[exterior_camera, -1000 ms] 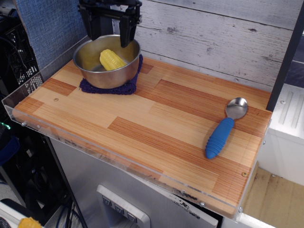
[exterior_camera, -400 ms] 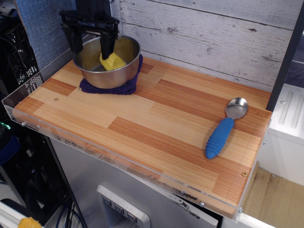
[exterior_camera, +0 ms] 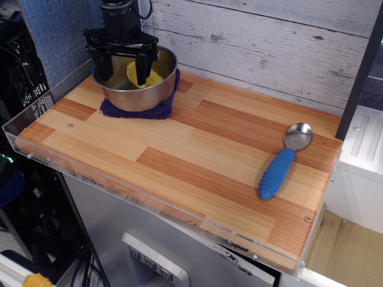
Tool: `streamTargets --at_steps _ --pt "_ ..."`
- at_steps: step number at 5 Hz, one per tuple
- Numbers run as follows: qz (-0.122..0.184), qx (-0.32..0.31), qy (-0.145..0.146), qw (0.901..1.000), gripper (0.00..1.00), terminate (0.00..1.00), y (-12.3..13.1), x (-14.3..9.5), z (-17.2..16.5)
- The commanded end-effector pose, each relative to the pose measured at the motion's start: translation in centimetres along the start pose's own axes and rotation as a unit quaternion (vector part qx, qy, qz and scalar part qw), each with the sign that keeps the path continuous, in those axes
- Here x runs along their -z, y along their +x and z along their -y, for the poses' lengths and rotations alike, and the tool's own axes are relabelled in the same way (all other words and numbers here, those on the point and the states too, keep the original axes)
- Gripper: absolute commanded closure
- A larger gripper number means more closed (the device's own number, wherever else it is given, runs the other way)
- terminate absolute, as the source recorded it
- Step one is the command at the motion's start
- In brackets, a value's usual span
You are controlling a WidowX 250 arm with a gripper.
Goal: Put the corn longways to the left of the spoon and right of bowl.
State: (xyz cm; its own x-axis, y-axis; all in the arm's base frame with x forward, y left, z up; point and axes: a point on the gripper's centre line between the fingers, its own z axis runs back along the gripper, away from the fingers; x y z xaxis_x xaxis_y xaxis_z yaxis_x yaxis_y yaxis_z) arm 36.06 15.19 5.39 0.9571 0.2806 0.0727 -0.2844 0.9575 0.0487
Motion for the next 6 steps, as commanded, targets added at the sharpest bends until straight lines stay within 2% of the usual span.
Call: streamTargets --at_steps 1,3,4,6 --pt "0.033 -0.03 0.003 0.999 0.0 0.0 1.3 -0.9 -0.1" --pt "0.058 -0.053 -0.01 0.9969 0.0 0.0 1.1 -3.1 -0.4" --pt "0.06 -0.053 -0.018 0.9966 0.0 0.0 1.0 -3.3 0.1" --pt "0.073 -0.05 -0.033 0.9955 0.0 0.0 2.6 -3.7 1.5"
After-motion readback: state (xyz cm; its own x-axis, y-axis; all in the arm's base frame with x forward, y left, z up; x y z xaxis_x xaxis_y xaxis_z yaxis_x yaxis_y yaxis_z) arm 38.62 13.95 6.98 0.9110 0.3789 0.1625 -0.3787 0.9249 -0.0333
